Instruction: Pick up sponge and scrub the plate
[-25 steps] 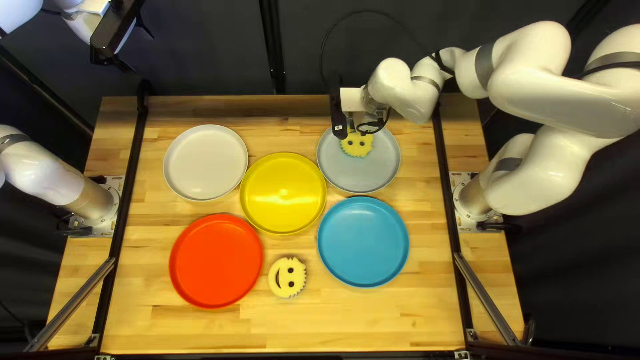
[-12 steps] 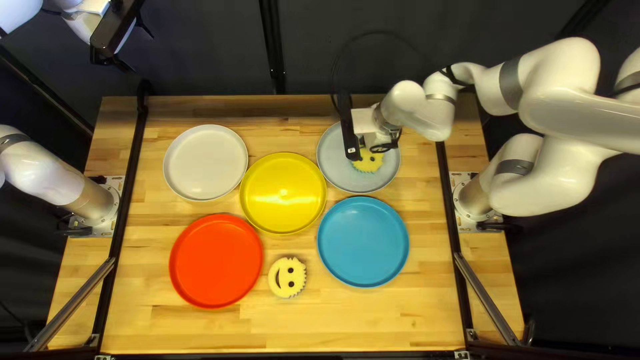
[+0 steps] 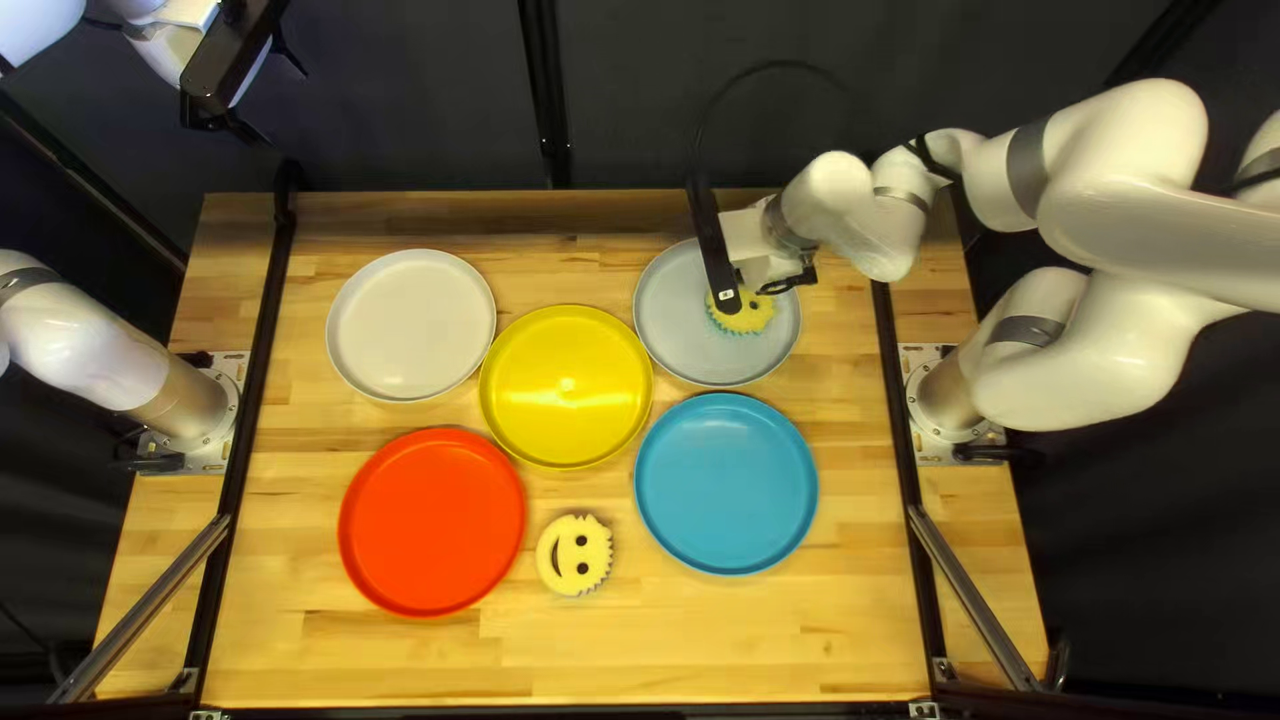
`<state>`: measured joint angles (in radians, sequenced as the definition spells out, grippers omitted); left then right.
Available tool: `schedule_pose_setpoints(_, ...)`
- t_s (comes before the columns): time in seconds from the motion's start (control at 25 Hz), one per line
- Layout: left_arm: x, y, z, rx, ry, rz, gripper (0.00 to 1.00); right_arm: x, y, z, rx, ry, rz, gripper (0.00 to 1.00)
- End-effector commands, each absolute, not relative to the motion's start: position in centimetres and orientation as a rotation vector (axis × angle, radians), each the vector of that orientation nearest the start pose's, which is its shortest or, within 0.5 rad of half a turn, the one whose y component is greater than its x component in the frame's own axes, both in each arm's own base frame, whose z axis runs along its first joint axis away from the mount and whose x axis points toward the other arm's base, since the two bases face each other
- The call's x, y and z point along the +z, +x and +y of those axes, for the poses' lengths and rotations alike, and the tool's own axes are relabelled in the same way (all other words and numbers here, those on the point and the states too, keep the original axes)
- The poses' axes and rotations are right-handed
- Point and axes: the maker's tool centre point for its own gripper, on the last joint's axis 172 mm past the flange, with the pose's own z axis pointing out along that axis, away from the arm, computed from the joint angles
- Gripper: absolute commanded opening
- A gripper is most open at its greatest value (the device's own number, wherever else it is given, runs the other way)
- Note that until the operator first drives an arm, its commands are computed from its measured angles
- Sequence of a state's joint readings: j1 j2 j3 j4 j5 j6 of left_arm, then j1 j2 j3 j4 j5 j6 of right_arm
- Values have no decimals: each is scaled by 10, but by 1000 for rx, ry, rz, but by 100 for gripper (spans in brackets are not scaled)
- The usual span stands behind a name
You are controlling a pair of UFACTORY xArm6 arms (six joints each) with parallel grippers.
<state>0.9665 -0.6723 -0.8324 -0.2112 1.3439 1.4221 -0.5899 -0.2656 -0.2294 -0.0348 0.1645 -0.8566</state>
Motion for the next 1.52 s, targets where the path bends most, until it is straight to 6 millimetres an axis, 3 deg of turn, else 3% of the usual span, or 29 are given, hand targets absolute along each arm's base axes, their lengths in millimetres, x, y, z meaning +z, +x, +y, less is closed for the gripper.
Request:
schedule_pose_setpoints(0.04,330,230,242,-388,-2977,642,100,66,302,-208,-413,-3304,-498,0)
schedule_pose_setpoints(0.4,330,230,242,-388,-2977,642,100,63,292,-166,-331,-3300,-559,0)
schedule_pose_setpoints(0.64,330,230,242,-388,-2977,642,100,60,293,-154,-274,-3293,-602,0)
schedule_pose_setpoints(1.0,330,230,242,-388,-2977,642,100,63,309,-190,-262,-3264,-509,0)
schedule_pose_setpoints(1.32,330,230,242,-388,-2977,642,100,64,336,-236,-266,-3256,-447,0)
schedule_pose_setpoints(1.52,330,230,242,-388,-2977,642,100,65,336,-239,-263,-3251,-430,0)
